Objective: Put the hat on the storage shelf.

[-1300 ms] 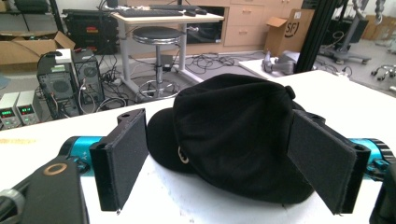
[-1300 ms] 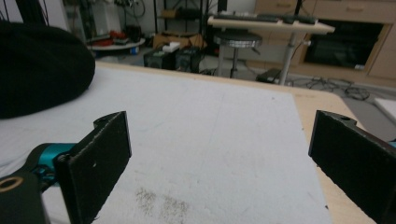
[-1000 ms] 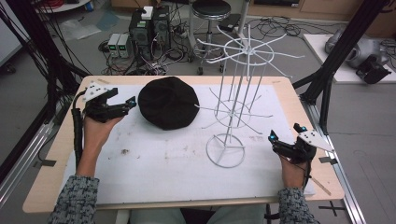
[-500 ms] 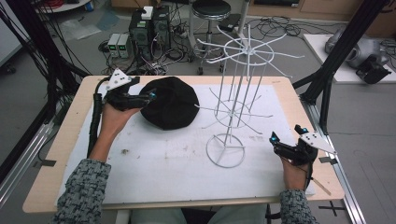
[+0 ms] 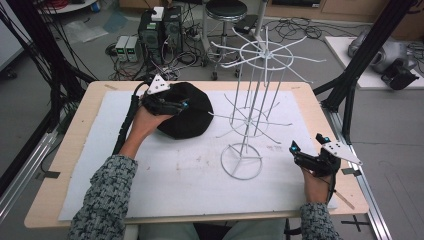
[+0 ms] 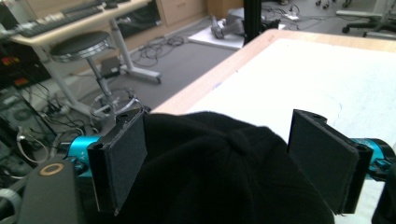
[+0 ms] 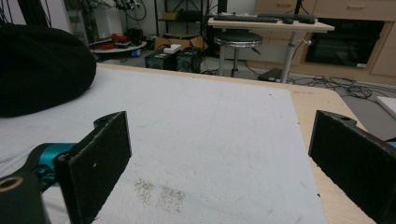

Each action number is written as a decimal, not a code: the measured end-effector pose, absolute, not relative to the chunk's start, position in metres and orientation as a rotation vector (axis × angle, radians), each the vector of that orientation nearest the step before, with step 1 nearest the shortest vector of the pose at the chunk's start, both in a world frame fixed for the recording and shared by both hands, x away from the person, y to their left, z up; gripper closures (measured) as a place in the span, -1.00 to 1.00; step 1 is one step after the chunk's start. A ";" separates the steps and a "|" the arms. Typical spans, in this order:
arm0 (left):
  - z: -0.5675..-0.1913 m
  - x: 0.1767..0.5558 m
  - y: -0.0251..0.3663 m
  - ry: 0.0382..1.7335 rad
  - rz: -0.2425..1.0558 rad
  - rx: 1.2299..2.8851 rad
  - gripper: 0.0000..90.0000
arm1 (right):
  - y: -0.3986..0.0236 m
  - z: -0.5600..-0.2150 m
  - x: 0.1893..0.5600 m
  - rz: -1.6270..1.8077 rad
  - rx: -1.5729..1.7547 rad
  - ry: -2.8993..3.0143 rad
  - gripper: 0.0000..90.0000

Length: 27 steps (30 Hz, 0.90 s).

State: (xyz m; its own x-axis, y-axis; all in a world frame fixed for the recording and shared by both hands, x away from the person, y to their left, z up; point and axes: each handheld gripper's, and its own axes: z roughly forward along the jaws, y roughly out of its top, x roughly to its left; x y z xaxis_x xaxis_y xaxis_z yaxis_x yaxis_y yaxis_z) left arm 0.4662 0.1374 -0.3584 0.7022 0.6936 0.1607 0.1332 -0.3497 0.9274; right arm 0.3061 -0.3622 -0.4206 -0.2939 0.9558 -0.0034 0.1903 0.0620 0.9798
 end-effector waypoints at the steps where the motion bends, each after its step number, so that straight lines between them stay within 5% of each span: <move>1: -0.358 0.466 0.137 0.646 0.672 1.866 -0.55 | -0.363 -0.421 0.307 1.300 1.175 1.598 -0.89; 23: -0.390 0.494 0.124 0.580 0.701 2.013 -0.61 | -0.365 -0.422 0.307 1.323 1.188 1.597 -0.88; 27: -0.393 0.495 0.125 0.584 0.697 2.041 -0.49 | -0.365 -0.422 0.308 1.323 1.190 1.599 -0.88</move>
State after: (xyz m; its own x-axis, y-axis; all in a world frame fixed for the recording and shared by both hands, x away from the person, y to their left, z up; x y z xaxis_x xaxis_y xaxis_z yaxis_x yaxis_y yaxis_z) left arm 0.4955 0.1246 -0.3931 0.7324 0.6313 0.2550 0.1397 -0.5058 0.8512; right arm 0.3076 -0.3652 -0.4220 -0.3035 0.9526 0.0214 0.1997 0.0417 0.9790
